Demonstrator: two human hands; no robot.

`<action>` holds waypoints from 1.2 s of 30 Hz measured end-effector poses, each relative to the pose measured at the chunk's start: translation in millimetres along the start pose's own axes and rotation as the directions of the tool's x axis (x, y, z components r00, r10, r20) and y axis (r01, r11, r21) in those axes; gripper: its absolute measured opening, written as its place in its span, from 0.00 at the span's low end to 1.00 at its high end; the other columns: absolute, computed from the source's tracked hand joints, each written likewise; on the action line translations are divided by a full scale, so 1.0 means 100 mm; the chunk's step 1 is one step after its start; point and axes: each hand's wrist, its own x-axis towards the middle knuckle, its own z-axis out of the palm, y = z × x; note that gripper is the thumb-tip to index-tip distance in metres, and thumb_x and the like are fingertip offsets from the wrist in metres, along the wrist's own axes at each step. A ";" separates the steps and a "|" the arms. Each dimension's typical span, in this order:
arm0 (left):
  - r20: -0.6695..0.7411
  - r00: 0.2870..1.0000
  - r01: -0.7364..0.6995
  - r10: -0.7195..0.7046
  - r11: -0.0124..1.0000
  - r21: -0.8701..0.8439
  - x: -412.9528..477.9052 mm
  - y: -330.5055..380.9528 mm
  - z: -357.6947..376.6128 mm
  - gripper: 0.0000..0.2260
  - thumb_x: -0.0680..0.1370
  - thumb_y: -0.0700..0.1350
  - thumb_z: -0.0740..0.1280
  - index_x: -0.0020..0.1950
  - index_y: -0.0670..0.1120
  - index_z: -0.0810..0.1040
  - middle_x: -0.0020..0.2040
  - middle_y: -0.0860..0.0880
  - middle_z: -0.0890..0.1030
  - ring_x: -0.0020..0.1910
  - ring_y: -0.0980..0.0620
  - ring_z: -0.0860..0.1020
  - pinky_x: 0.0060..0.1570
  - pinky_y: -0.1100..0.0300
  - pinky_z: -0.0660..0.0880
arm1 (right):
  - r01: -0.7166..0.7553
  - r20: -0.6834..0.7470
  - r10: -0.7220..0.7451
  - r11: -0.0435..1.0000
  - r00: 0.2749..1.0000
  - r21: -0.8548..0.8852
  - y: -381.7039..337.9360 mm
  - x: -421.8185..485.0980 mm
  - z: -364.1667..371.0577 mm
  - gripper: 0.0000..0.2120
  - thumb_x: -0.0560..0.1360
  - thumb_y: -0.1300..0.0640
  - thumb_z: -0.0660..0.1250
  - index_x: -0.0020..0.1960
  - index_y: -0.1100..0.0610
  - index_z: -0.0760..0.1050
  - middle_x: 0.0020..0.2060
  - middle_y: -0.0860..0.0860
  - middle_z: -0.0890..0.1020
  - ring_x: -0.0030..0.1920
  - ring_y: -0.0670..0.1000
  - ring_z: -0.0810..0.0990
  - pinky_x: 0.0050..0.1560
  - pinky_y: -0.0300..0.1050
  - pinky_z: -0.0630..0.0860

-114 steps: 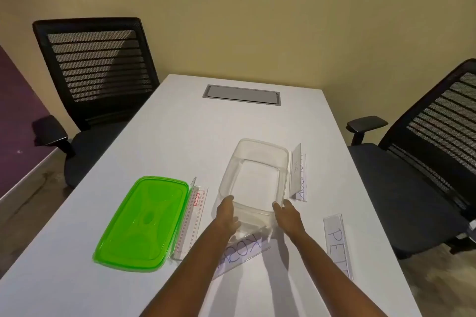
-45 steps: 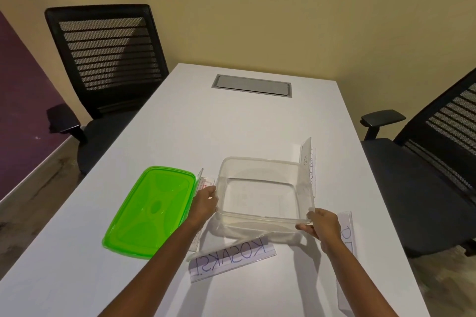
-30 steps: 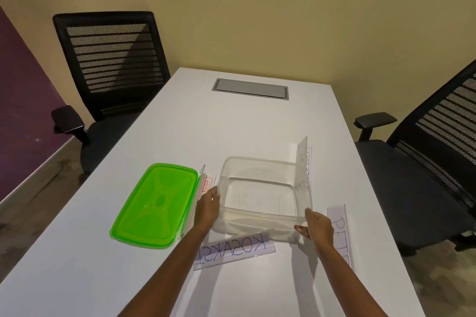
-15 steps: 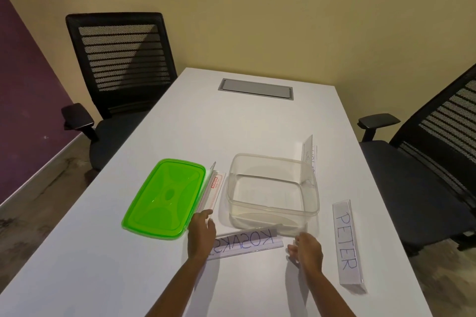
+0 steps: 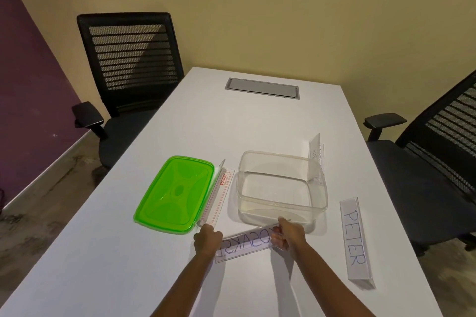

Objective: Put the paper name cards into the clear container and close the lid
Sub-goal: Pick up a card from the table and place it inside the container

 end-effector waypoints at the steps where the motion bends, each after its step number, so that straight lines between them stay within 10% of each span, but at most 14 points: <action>1: 0.013 1.000 0.002 -0.002 1.000 -0.011 -0.01 0.00 -0.01 0.16 0.77 0.36 0.60 0.64 0.33 0.73 0.64 0.36 0.77 0.65 0.40 0.74 0.62 0.55 0.71 | -0.008 -0.011 0.008 1.000 1.000 -0.005 -0.01 0.00 0.00 0.15 0.77 0.61 0.61 0.31 0.62 0.71 0.20 0.54 0.75 0.14 0.48 0.70 0.15 0.29 0.63; 5: 0.080 0.997 0.026 -0.016 0.992 -0.127 -0.01 0.00 -0.05 0.14 0.76 0.32 0.58 0.60 0.33 0.76 0.63 0.33 0.76 0.63 0.37 0.76 0.58 0.52 0.75 | -0.013 -0.017 0.013 1.000 1.000 0.023 -0.07 -0.08 -0.02 0.13 0.75 0.68 0.58 0.33 0.66 0.71 0.10 0.51 0.73 0.09 0.44 0.68 0.11 0.27 0.61; 9: 0.095 0.995 0.033 -0.015 0.980 -0.195 -0.03 0.00 -0.07 0.05 0.64 0.34 0.63 0.30 0.42 0.73 0.46 0.34 0.80 0.57 0.35 0.78 0.47 0.56 0.72 | -0.081 0.065 0.071 0.983 0.995 0.163 -0.01 -0.17 -0.15 0.09 0.75 0.71 0.56 0.38 0.69 0.71 0.17 0.58 0.78 0.17 0.52 0.78 0.14 0.34 0.72; 14: 0.046 0.999 0.010 0.003 0.959 -0.284 -0.04 0.06 -0.09 0.18 0.72 0.27 0.61 0.61 0.31 0.76 0.64 0.34 0.76 0.64 0.36 0.74 0.66 0.46 0.71 | -0.156 0.131 0.124 0.950 0.984 0.271 0.05 -0.26 -0.30 0.06 0.74 0.72 0.56 0.40 0.70 0.70 0.29 0.63 0.78 0.17 0.53 0.79 0.18 0.38 0.77; 20: 0.043 0.999 0.013 0.009 0.880 -0.475 -0.07 0.22 -0.27 0.08 0.78 0.34 0.59 0.44 0.38 0.78 0.49 0.39 0.78 0.50 0.46 0.72 0.55 0.54 0.72 | -0.214 0.303 0.107 0.914 0.947 0.344 -0.04 -0.52 -0.40 0.07 0.75 0.75 0.52 0.45 0.67 0.68 0.42 0.67 0.76 0.39 0.63 0.79 0.25 0.46 0.81; 25: 0.007 1.000 -0.015 0.025 0.780 -0.625 -0.06 0.33 -0.43 0.12 0.78 0.34 0.59 0.34 0.42 0.69 0.38 0.44 0.68 0.37 0.48 0.65 0.32 0.60 0.61 | -0.185 0.365 0.059 0.929 0.929 0.320 -0.19 -0.74 -0.42 0.10 0.74 0.76 0.52 0.41 0.66 0.68 0.42 0.64 0.75 0.43 0.64 0.78 0.37 0.49 0.84; 30: 0.006 0.995 -0.067 0.096 0.734 -0.676 -0.12 0.45 -0.60 0.17 0.77 0.33 0.58 0.30 0.46 0.65 0.32 0.46 0.65 0.30 0.51 0.62 0.31 0.60 0.57 | -0.062 0.359 -0.024 0.972 0.933 0.227 -0.34 -0.81 -0.42 0.11 0.75 0.75 0.54 0.47 0.65 0.72 0.44 0.61 0.74 0.42 0.60 0.79 0.31 0.43 0.83; 36: -0.042 0.985 -0.154 0.168 0.741 -0.654 -0.31 0.62 -0.70 0.16 0.77 0.30 0.55 0.60 0.40 0.75 0.34 0.46 0.72 0.31 0.50 0.69 0.31 0.60 0.64 | 0.129 0.322 -0.154 0.987 0.934 0.099 -0.50 -0.78 -0.44 0.14 0.73 0.76 0.59 0.54 0.64 0.72 0.46 0.61 0.76 0.38 0.55 0.78 0.31 0.40 0.82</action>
